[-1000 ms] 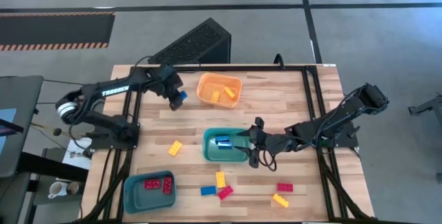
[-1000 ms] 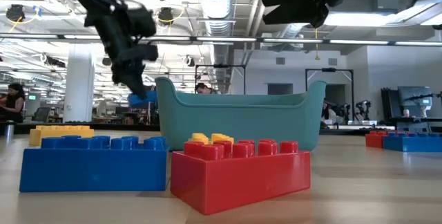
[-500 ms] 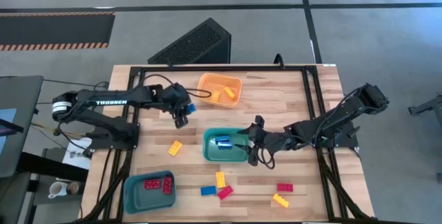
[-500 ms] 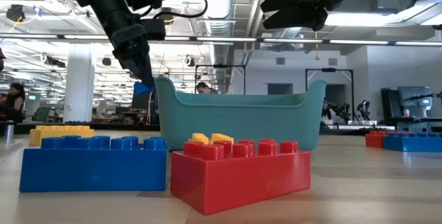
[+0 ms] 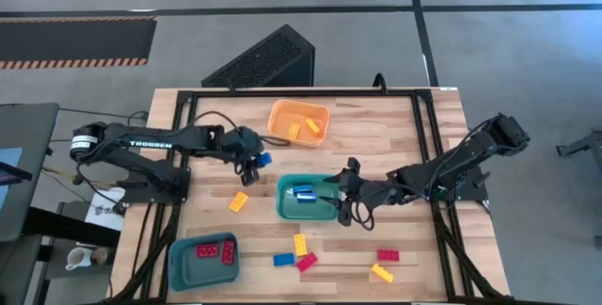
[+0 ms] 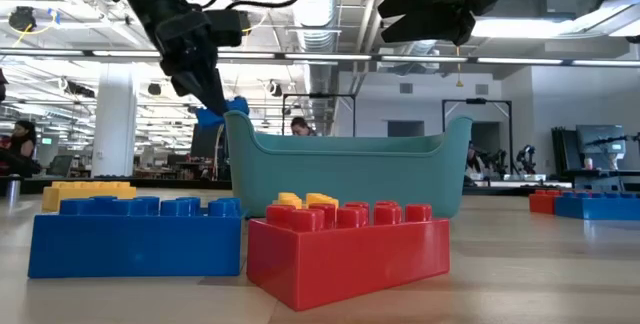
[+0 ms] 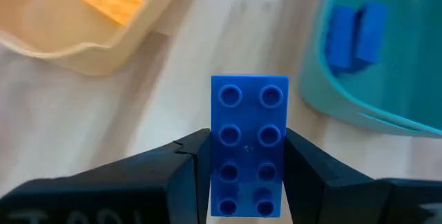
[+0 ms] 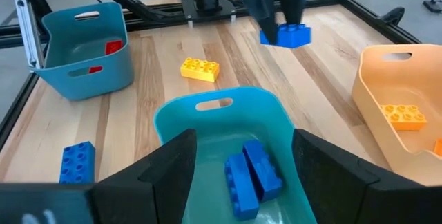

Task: Sort & place blocks by color
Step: Put the blue game piece into the green bin

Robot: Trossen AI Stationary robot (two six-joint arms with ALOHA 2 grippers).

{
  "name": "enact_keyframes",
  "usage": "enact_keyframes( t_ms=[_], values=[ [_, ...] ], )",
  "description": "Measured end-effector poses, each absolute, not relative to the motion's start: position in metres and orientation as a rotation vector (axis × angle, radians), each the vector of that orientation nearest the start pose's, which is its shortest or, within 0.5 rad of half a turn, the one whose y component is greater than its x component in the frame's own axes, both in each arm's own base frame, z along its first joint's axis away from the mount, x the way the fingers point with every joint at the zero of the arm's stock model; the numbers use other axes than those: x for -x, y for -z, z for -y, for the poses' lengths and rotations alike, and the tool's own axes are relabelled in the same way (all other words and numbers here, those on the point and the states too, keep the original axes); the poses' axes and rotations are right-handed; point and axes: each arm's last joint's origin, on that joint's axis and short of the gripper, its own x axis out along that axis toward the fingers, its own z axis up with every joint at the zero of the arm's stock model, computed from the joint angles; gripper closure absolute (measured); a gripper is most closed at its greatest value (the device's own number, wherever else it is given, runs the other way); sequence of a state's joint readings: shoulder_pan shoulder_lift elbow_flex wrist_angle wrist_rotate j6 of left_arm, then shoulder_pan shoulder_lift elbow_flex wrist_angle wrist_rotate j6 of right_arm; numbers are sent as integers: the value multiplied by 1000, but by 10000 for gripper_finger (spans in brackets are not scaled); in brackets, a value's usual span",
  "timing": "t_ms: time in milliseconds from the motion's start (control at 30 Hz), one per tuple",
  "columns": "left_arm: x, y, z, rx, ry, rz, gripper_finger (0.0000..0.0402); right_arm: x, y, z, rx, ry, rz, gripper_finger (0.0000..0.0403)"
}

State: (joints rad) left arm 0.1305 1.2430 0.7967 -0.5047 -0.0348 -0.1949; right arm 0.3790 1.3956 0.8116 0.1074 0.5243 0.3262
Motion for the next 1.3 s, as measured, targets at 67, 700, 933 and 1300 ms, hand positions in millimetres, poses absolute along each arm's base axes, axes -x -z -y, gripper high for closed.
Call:
enact_keyframes(
  t_ms=[67,700,933,1300],
  values=[
    [-237,-223,-20,241,-219,-935,302,-278,-236,-95,-119,212,-399,143],
    [-272,-255,26,180,24,-630,302,-279,-236,-95,-139,217,-394,143],
    [-298,-223,40,203,118,-677,302,-271,-244,-102,-139,191,-372,143],
    [-309,-199,37,205,113,-747,293,-269,-248,-102,-139,216,-351,143]
  ],
)
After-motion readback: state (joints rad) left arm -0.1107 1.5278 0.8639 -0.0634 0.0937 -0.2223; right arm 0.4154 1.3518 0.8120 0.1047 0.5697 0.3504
